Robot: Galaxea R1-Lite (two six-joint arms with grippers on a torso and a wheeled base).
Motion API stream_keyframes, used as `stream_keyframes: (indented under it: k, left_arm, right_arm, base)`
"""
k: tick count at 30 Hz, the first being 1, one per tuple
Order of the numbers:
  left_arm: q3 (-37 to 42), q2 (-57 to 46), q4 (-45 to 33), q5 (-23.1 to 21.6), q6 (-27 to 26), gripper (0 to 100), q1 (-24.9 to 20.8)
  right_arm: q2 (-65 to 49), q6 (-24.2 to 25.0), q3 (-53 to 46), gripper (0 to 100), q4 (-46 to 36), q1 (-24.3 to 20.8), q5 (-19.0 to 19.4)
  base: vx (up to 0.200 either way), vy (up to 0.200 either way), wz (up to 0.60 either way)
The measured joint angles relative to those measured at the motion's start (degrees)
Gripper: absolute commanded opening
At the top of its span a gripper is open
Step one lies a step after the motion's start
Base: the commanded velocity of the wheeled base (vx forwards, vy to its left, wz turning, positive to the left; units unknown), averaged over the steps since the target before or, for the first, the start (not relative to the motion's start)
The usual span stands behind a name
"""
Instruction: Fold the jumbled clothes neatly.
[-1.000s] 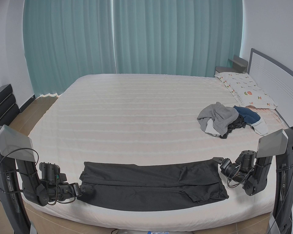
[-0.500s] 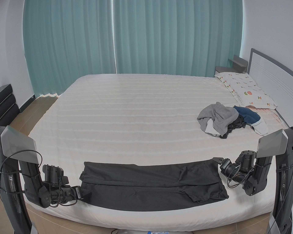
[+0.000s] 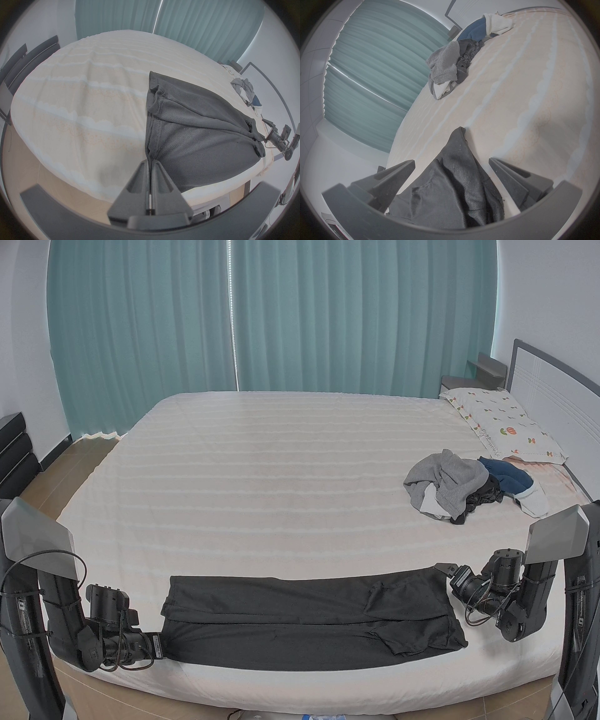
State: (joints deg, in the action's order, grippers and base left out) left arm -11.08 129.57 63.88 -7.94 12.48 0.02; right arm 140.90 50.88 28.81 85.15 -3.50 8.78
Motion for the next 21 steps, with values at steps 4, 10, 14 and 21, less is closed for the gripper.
stream_keyframes:
  k: [4, 10, 14, 21]
  left_arm:
    - [0.1, 0.1, 0.3, 0.1, 0.0, 0, 0.0]
    - [0.2, 0.1, 0.5, 0.1, -0.1, 100, 0.0]
    - [0.5, -0.5, 1.0, -0.5, 0.0, 100, 0.0]
    - [-0.6, -2.6, 1.7, -1.4, 3.7, 100, 0.0]
  right_arm:
    - [0.2, -0.1, 0.0, 100, 0.0, 0.0, -0.1]
    - [0.3, -0.1, 0.0, 100, 0.0, -0.1, -0.1]
    - [0.3, -0.1, 0.0, 100, 0.0, -0.1, -0.1]
    - [0.3, -0.1, 0.0, 100, 0.0, -0.1, -0.1]
  base:
    - [0.0, 0.0, 0.0]
    - [0.0, 0.0, 0.0]
    - [0.0, 0.0, 0.0]
    - [0.0, 0.0, 0.0]
